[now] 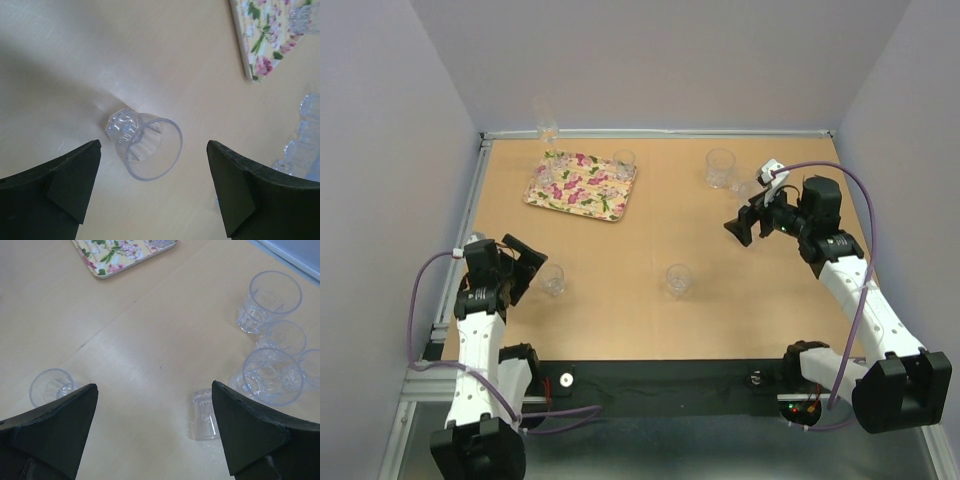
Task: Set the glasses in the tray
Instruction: Grab a glass with a robot arm
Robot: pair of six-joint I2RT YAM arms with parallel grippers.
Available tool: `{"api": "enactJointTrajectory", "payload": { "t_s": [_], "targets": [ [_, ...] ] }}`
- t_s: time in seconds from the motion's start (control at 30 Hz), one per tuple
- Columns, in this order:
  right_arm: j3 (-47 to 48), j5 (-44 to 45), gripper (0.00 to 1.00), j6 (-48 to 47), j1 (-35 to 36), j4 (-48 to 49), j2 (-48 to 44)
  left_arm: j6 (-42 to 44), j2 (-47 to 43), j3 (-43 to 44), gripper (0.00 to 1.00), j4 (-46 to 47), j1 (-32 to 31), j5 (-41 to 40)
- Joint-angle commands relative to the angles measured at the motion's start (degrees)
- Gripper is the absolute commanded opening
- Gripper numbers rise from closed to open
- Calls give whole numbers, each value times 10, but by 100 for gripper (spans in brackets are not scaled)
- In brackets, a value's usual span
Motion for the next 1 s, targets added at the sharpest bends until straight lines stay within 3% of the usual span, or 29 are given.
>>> {"api": "enactJointTrajectory", "payload": {
  "t_s": [0.0,0.3,0.57,0.97],
  "targets": [
    [-4,-3,100,-3,-6,28,-18,-3,18,26,98,-38,-1,-32],
    [-3,-2,100,0,-6,29,-17,-13,66,30,82,-57,-25,-54],
    [-5,4,100,-4,-7,30,-17,-24,92,33,76,-65,-67,-75],
    [-6,7,100,-5,-8,30,-22,-34,121,44,29,-62,-98,-106]
  ]
}}
